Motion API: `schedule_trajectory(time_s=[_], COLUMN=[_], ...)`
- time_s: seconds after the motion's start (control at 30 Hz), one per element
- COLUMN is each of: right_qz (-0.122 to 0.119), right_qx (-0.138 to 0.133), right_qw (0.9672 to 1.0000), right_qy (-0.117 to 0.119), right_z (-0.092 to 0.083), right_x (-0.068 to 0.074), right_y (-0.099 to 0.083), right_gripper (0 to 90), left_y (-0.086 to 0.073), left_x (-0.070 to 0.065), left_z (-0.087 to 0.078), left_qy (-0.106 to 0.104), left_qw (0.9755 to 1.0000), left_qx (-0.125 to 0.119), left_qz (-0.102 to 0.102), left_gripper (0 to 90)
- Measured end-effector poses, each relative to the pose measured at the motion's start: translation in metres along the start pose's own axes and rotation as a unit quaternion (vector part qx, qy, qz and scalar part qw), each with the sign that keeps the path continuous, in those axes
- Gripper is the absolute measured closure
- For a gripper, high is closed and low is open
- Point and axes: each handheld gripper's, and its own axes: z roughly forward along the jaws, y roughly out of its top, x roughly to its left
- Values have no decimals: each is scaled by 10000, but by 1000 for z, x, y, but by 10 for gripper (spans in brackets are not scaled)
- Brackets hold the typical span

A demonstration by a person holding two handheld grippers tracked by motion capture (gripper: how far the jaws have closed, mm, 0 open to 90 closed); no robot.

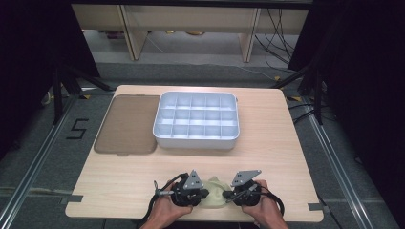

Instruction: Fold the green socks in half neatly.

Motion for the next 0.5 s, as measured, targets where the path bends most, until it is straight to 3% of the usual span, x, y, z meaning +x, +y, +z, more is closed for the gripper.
schedule_trajectory(time_s=[0.07,0.13,0.17,0.23,0.33,0.4,0.5], right_qz=[39,30,-12,-101,-159,-168,-151], right_qx=[-167,-283,-377,-568,-472,-218,-109], right_qw=[9998,9995,9992,9982,9985,9990,9993], right_qy=[-28,-96,-130,-139,-244,-340,-320], right_z=[-2,-6,-7,-5,7,16,19], right_x=[-2,-4,-4,-7,-12,-15,-22], right_y=[1,5,9,19,32,31,26], right_gripper=[900,900,900,900,900,900,900], left_y=[3,2,1,1,2,1,0], left_x=[8,16,18,18,19,21,24], left_z=[4,10,12,15,17,19,20], left_qy=[115,161,174,204,252,248,218], left_qw=[9999,9998,9996,9995,9995,9993,9994], left_qx=[82,110,79,87,172,138,148], left_qz=[59,-62,-216,-244,-128,-250,-217], left_gripper=[879,882,884,884,883,884,888])
